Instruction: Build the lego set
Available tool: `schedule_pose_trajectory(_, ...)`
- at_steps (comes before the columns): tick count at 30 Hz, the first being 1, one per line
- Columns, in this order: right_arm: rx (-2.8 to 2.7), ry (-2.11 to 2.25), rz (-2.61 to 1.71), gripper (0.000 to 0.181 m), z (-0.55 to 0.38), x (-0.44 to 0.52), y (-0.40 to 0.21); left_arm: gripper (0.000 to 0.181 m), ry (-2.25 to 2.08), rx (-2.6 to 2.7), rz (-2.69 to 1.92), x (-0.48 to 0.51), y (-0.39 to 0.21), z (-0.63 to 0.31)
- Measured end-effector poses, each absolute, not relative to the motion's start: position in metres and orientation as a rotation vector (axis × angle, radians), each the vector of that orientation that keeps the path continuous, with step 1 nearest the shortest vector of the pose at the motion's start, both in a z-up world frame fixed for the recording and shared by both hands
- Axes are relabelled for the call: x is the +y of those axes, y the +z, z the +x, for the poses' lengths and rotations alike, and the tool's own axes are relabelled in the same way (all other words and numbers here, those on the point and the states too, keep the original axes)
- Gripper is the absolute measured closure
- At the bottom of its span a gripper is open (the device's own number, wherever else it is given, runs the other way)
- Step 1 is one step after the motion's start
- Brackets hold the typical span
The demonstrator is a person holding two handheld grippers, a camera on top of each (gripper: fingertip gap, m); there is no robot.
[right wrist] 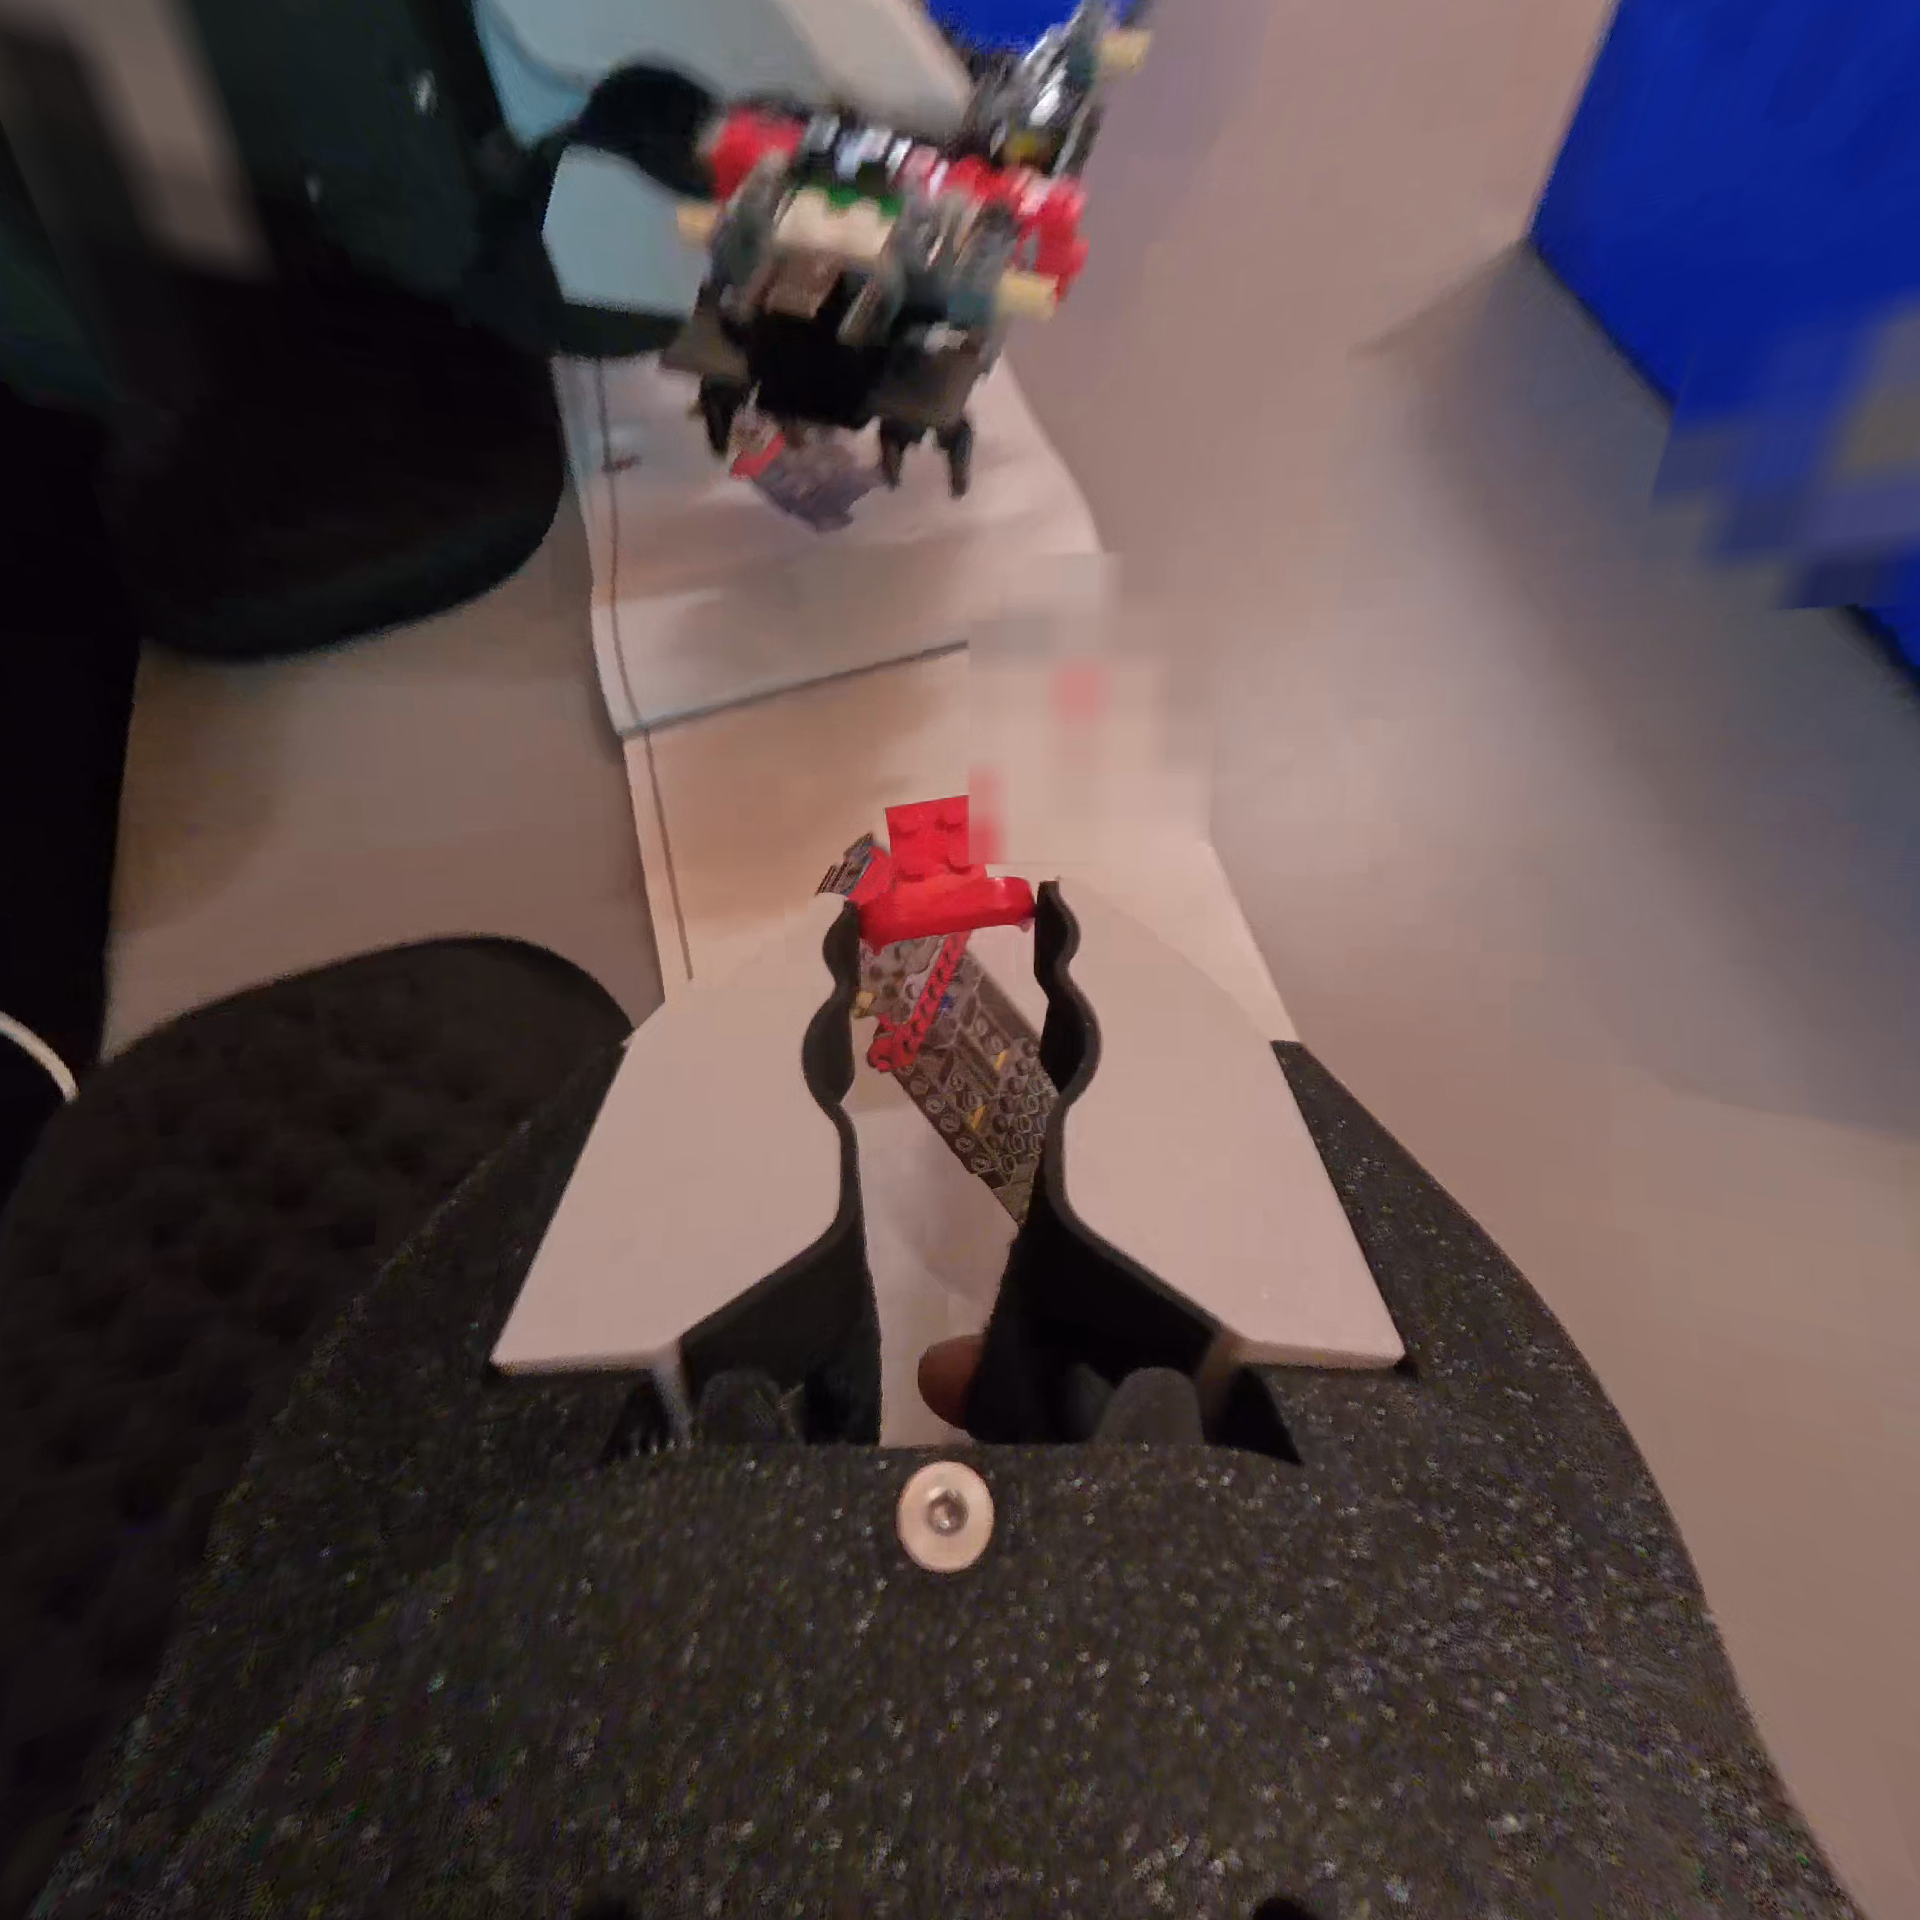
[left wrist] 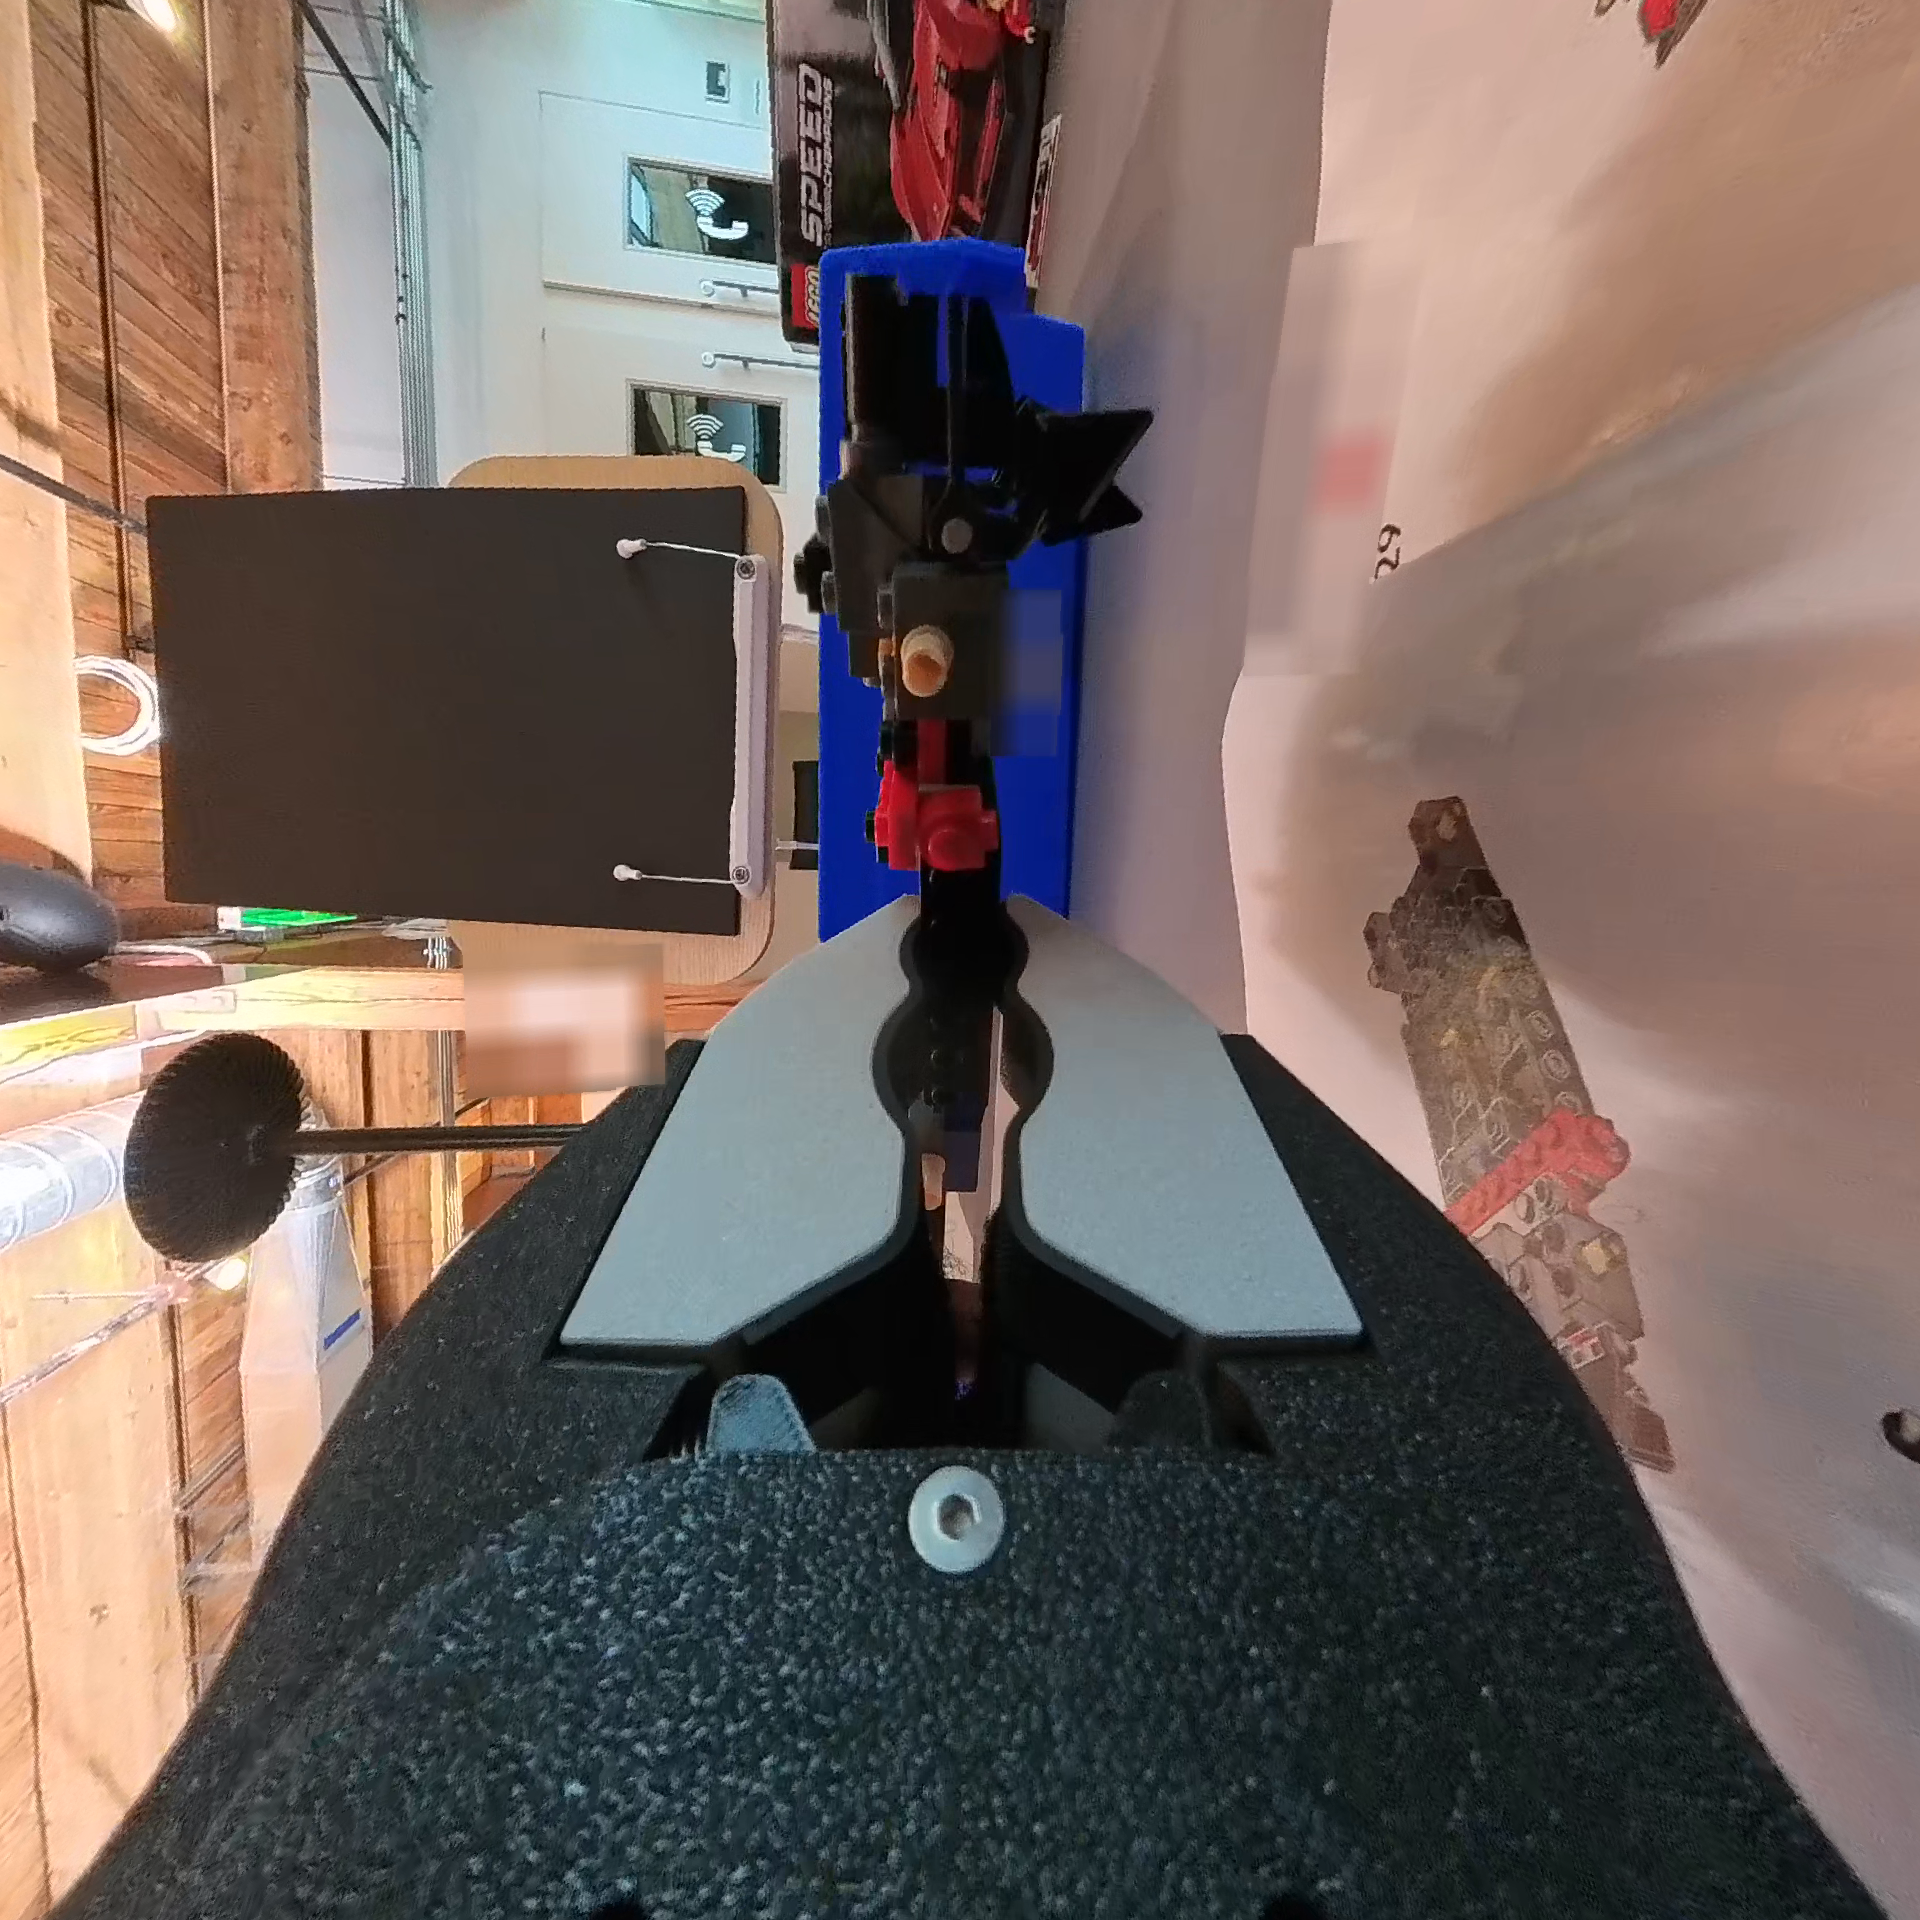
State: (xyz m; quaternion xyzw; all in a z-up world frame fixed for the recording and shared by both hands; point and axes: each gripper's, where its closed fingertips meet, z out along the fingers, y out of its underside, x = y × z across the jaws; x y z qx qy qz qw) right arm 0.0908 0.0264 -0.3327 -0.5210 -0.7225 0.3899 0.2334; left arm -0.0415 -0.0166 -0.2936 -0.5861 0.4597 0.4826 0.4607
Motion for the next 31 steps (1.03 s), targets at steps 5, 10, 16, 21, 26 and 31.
schedule_pose_trajectory(5,-1.633,1.131,-1.603,0.149,0.089,0.043,-0.286,0.173,1.195,1.121,-1.448,-0.016,-0.293,-0.043)
schedule_pose_trajectory(10,-1.452,1.135,-1.696,0.149,0.093,0.045,-0.268,0.173,1.208,1.117,-1.451,-0.016,-0.293,-0.044)
schedule_pose_trajectory(16,-1.451,1.147,-1.741,0.149,0.077,0.022,-0.267,0.173,1.229,1.123,-1.450,-0.016,-0.293,-0.044)
schedule_pose_trajectory(21,-1.539,1.113,-1.710,0.149,0.057,0.004,-0.263,0.173,1.244,1.140,-1.438,-0.016,-0.293,-0.042)
schedule_pose_trajectory(26,-1.565,1.053,-1.742,0.149,0.046,-0.001,-0.266,0.173,1.278,1.156,-1.426,-0.017,-0.293,-0.042)
schedule_pose_trajectory(31,-1.624,0.982,-1.744,0.149,0.036,-0.009,-0.275,0.173,1.285,1.174,-1.411,-0.017,-0.293,-0.038)
